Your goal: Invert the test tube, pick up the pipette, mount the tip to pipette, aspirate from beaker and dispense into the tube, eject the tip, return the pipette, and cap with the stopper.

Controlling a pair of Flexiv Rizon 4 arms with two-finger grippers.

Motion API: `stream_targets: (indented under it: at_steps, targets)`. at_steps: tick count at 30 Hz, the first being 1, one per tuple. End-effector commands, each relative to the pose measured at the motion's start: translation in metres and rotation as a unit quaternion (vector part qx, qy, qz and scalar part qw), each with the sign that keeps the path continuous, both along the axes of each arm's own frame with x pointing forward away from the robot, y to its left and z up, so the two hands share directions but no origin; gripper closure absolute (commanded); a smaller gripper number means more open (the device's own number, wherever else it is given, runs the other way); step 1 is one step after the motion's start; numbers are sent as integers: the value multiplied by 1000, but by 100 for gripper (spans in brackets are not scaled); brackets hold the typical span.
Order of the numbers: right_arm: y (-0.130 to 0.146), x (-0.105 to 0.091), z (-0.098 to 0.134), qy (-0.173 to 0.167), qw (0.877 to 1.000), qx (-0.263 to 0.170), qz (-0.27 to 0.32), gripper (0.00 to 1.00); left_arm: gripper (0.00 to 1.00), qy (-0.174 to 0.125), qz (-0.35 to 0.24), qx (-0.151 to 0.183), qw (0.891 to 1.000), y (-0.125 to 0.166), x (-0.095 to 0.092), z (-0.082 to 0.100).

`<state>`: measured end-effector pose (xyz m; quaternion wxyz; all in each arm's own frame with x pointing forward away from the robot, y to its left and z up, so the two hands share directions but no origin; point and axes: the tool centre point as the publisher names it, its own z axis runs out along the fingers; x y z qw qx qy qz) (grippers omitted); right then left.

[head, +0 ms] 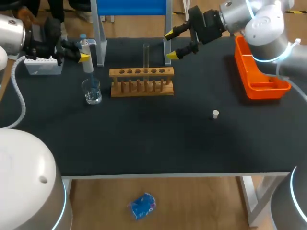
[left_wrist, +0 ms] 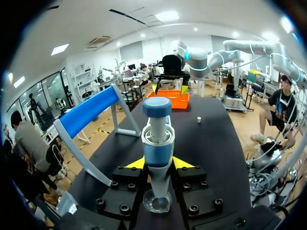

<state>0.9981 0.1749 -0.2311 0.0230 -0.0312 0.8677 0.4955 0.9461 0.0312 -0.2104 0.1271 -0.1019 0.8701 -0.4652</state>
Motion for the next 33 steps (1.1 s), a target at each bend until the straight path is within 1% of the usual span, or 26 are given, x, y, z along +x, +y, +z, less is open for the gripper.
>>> stream_targets:
  at_steps: [1, 6, 18, 25, 33]
  targets:
    - [0, 1, 0, 0, 1000, 0, 1, 0, 100, -5, 5, 8, 1000, 2, -5, 9]
    - [0, 1, 0, 0, 1000, 0, 1, 0, 100, -11, 7, 7, 1000, 1, -3, 11]
    - [0, 1, 0, 0, 1000, 0, 1, 0, 100, -13, 4, 7, 1000, -2, -3, 12]
    - [0, 1, 0, 0, 1000, 0, 1, 0, 100, -20, 0, 23, 1000, 0, -2, 30]
    - [0, 1, 0, 0, 1000, 0, 1, 0, 100, -15, -7, 39, 999, -1, 0, 49]
